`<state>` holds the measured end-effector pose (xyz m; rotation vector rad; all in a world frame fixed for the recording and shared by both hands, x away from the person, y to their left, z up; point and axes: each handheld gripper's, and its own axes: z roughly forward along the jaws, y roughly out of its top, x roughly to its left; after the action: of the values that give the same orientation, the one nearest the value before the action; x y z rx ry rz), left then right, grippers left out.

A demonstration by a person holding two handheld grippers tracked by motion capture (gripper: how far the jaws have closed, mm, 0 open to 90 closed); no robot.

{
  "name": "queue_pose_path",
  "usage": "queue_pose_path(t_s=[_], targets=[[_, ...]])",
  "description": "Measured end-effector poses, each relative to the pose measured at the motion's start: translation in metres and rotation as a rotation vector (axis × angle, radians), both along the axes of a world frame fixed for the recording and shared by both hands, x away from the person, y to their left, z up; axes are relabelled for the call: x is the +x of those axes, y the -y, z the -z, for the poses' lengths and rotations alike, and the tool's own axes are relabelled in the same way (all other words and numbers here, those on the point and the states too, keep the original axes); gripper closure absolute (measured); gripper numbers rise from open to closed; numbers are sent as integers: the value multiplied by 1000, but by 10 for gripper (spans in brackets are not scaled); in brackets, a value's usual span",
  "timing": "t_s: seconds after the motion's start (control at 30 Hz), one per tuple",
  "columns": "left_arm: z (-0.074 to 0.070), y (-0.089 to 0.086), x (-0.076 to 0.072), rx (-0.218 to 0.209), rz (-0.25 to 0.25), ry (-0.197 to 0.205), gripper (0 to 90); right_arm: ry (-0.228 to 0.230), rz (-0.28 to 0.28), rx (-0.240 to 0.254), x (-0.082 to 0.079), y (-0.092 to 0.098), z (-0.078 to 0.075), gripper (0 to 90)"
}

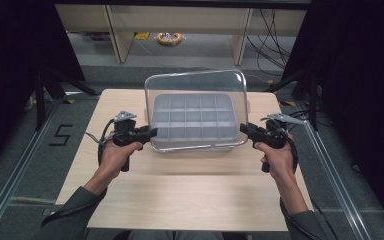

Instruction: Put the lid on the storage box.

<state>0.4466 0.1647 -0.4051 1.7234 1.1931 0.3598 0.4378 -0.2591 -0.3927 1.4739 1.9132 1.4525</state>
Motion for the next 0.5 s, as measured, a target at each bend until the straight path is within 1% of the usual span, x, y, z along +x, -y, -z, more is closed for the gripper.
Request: queue_pose_path(t_s=[0.03,0.07,0.1,0.13,0.17,0.2,0.23,0.27,0.3,0.33,0.4,0.43,0.47,0.5], targets=[[0,-1,3,-1,1,0,628,-5,5,-1,3,-1,-1,668],[-1,-2,6,-12,-5,-3,629,-12,4,14,4,-3,-1,669],[-1,-3,9,-18,-11,-7,630,-5,3,4,8,-3,-1,669],[-1,-3,9,-18,-11,-7,630,-5,3,4,8,-3,-1,669],[-1,-5,15,-32,-22,-10,629,-18,15,19,11,-7,-1,669],[-1,-5,15,-32,-22,-10,629,-33,21,26,12,-8,-1,668],[-1,-6,18,-37,-26,-14,629,-33,21,26,12,-8,-1,668],[-1,-7,22,-42,-30,-15,629,-26,15,16,18,-10,0,669],[-1,-8,27,-46,-40,-21,628,-28,20,11,20,-11,1,669],[-1,-8,27,-46,-40,-21,627,-26,17,23,21,-12,1,668],[0,-8,36,-47,-53,-23,626,-52,34,29,23,-15,1,668],[0,-8,36,-47,-53,-23,626,-52,34,29,23,-15,1,668],[1,-7,38,-51,-60,-27,625,-38,37,3,29,-14,5,667],[1,-7,39,-49,-60,-31,625,-38,37,3,29,-14,5,667]])
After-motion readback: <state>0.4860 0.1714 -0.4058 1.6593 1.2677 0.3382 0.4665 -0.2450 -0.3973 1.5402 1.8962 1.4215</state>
